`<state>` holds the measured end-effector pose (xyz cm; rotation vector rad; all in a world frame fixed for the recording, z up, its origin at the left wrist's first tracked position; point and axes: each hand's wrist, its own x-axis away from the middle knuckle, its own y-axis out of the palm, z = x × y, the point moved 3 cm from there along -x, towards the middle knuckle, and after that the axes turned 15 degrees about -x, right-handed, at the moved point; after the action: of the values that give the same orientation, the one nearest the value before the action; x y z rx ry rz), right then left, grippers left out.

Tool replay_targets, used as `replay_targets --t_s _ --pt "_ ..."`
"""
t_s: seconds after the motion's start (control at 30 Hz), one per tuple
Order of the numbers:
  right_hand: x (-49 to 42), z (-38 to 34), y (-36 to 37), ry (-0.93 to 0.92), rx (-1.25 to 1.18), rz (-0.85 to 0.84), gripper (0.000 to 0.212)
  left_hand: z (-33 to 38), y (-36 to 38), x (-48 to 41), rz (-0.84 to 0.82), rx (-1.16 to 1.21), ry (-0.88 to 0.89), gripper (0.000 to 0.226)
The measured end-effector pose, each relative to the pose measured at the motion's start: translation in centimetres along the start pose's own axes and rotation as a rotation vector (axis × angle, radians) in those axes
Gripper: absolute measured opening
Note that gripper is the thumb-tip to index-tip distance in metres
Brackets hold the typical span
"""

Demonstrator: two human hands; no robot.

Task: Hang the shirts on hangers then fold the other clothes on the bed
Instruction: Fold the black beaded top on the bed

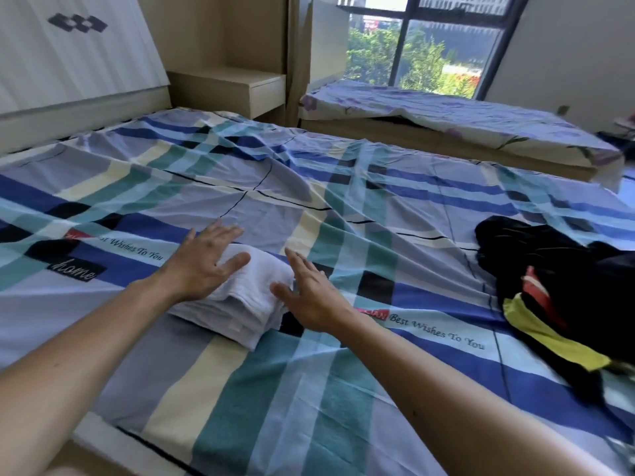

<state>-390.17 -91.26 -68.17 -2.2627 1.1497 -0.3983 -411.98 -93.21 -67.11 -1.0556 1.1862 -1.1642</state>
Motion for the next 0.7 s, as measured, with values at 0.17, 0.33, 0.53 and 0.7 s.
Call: replay_targets --t_s 0.17,0.33,0.53,0.7 --pt "3.8 -0.9 -6.8 -0.048 -0.003 0.136 0.075 8.4 -3.1 -0.4 0.156 0.257 0.060 0.064" --pt "8.9 1.1 -14.1 -0.040 0.015 0.276 0.073 17.4 -3.4 -0.7 0.133 0.416 0.164 0.054" --pt "16.1 6.0 -22.0 0.066 0.011 0.510 0.068 28.0 -2.3 1.0 0.045 0.551 0.328 0.044" --pt "21.2 12.2 -27.3 0.203 0.208 0.820 0.068 32.4 -1.4 2.5 -0.002 0.539 0.436 0.058"
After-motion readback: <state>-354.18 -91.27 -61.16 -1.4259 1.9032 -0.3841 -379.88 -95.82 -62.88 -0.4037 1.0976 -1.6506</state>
